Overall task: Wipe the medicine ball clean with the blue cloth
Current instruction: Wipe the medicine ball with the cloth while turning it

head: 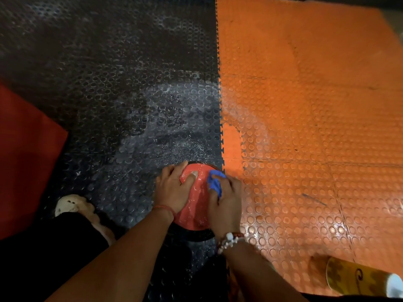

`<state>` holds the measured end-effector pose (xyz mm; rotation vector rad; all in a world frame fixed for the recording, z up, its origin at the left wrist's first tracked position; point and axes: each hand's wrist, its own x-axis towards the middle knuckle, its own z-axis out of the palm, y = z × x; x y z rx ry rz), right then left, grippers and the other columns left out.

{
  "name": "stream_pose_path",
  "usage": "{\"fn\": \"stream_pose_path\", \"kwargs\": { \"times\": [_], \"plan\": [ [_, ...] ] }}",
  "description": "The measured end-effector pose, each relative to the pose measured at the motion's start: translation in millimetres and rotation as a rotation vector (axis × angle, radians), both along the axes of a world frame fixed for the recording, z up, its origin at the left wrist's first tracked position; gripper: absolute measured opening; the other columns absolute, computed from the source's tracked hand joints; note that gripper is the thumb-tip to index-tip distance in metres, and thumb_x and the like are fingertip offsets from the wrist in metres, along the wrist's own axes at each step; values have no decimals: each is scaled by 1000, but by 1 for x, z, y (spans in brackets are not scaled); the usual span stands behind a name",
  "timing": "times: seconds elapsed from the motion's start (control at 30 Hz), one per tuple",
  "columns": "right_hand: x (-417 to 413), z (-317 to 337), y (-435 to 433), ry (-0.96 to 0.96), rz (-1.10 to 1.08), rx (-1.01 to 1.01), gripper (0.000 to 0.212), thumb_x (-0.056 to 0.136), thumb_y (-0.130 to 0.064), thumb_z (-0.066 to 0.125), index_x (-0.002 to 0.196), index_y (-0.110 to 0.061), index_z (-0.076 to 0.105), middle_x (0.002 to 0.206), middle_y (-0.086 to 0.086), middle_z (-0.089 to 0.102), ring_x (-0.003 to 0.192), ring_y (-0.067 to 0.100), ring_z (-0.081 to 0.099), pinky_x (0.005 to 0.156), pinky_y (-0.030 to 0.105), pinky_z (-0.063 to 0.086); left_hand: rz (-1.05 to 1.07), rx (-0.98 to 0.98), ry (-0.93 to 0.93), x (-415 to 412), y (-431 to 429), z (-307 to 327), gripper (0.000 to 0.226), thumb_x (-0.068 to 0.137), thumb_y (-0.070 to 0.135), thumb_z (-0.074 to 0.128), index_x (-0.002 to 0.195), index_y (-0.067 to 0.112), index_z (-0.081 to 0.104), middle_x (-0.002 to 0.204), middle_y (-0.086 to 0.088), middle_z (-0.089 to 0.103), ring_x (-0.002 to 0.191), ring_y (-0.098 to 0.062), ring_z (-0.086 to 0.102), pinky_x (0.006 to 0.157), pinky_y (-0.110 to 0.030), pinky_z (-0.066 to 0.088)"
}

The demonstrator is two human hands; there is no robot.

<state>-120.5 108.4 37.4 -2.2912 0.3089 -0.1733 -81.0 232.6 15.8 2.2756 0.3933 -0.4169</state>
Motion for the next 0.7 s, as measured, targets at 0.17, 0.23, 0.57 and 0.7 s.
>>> {"fn": "stream_pose_path", "kwargs": {
  "times": [0.17, 0.23, 0.57, 0.7],
  "plan": [
    [38, -7, -31, 260, -94, -50, 28, 95, -16, 45, 120, -10, 57, 124, 10, 47, 86, 10, 44, 69, 4, 32, 10, -44, -1, -6, 1, -2, 45, 97, 53, 37, 142, 47, 39, 148, 7, 30, 136, -25, 27, 111, -43, 26],
    [34, -15, -43, 329, -187, -17, 29, 95, -15, 45, 120, -7, 55, 123, 15, 49, 85, 15, 45, 71, 14, 36, 14, -33, -1, -7, 0, -1, 44, 98, 53, 35, 141, 48, 39, 149, 8, 29, 135, -23, 27, 110, -42, 26],
    [8, -6, -2, -10, 38, -66, 40, 80, -22, 41, 112, -10, 62, 117, 11, 49, 104, 18, 47, 89, 19, 36, 13, -30, -14, -5, 1, -4, 44, 98, 51, 37, 142, 46, 41, 146, 6, 32, 133, -24, 29, 110, -40, 26],
    [39, -15, -24, 125, -2, -103, 29, 89, -12, 48, 116, -8, 58, 117, 10, 48, 97, 23, 53, 81, 22, 39, 25, -26, -17, -6, -2, -3, 44, 98, 53, 36, 141, 47, 42, 148, 7, 31, 132, -23, 29, 109, -42, 27]
  ]
}}
